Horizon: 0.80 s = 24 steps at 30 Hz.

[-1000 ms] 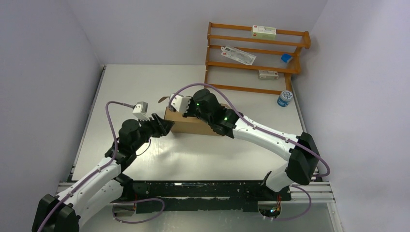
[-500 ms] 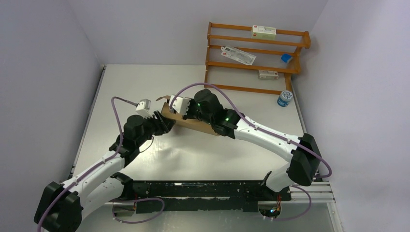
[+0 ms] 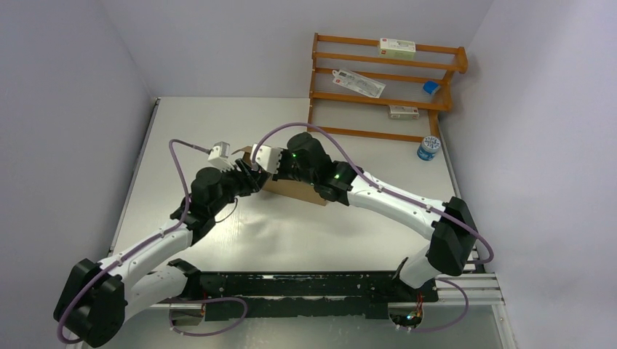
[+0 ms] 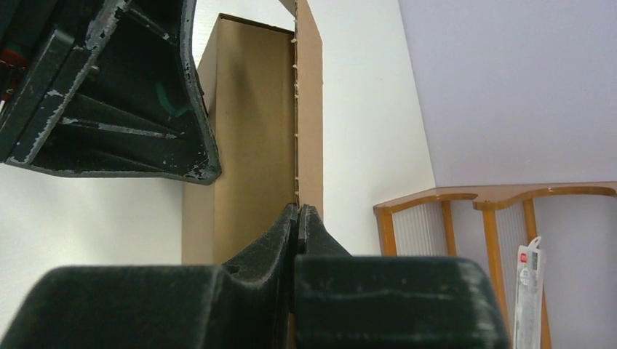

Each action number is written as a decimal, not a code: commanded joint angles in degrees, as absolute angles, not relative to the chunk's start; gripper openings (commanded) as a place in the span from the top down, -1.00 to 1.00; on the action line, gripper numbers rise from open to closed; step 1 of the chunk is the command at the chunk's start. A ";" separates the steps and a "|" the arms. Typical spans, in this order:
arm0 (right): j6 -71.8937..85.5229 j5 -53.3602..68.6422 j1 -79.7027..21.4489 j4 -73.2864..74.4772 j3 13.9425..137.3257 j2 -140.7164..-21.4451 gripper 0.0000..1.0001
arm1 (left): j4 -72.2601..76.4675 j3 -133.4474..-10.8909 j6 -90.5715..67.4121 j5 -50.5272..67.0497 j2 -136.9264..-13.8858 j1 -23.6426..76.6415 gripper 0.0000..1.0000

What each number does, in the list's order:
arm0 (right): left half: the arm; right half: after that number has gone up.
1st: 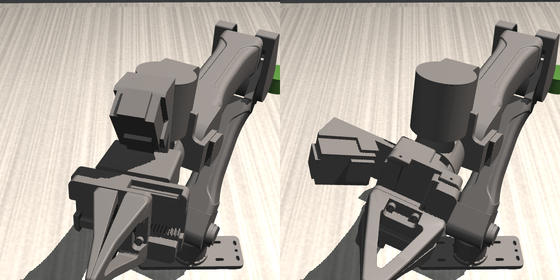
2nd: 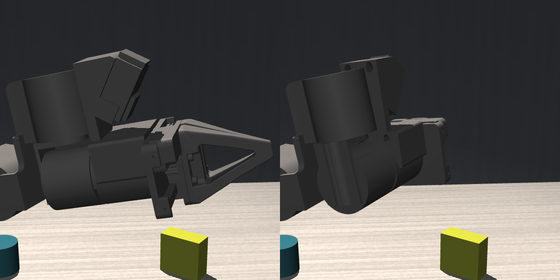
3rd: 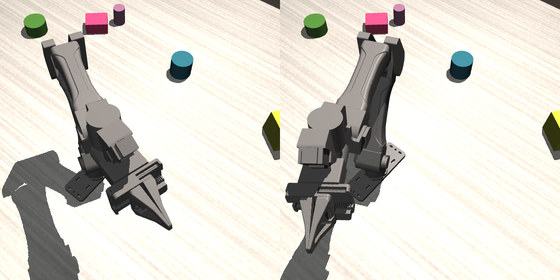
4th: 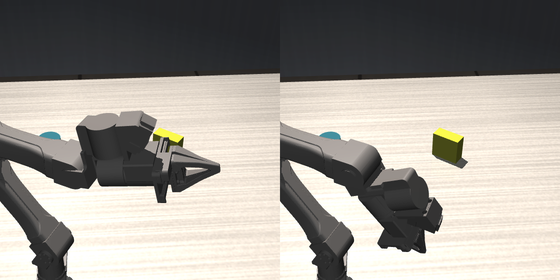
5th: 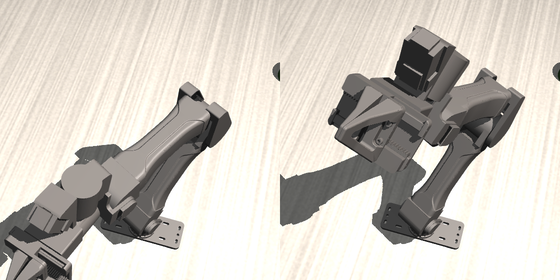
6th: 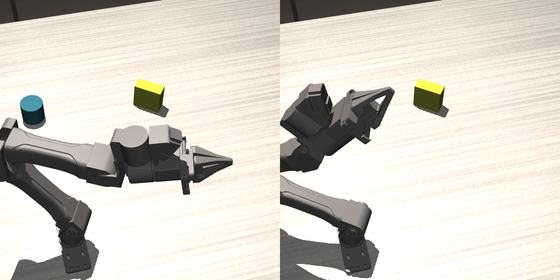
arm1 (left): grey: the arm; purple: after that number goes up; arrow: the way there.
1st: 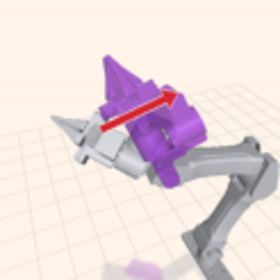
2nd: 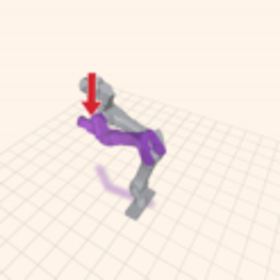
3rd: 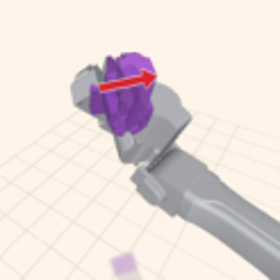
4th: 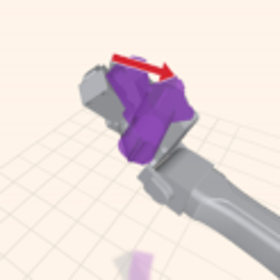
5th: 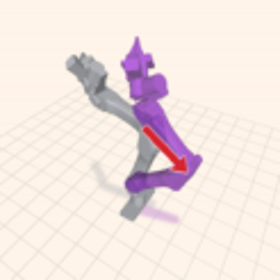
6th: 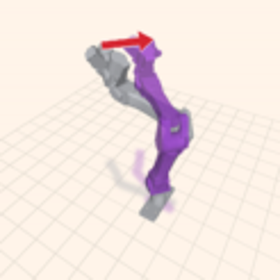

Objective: Fold the paper box

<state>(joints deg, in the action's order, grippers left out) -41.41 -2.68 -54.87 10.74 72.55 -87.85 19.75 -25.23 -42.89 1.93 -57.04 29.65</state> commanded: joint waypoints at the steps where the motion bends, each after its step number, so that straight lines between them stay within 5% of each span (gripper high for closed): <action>1: -39.69 -4.36 -55.20 11.17 71.89 -87.81 0.94 | 19.16 -28.30 -41.78 0.09 -55.95 29.97 -0.11; 13: -36.64 -11.48 -55.06 9.02 70.36 -84.40 0.13 | -6.02 -37.86 -29.90 -4.45 -49.76 28.78 -0.34; 24: -24.46 -28.58 -54.45 15.25 68.32 -74.42 -0.56 | -20.82 -57.08 -13.09 3.69 -59.04 20.26 -0.45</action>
<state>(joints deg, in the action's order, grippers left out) -31.46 -20.01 -54.87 13.23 70.00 -80.29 -13.39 -50.78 -21.98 -0.84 -55.18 22.37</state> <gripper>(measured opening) 0.736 0.721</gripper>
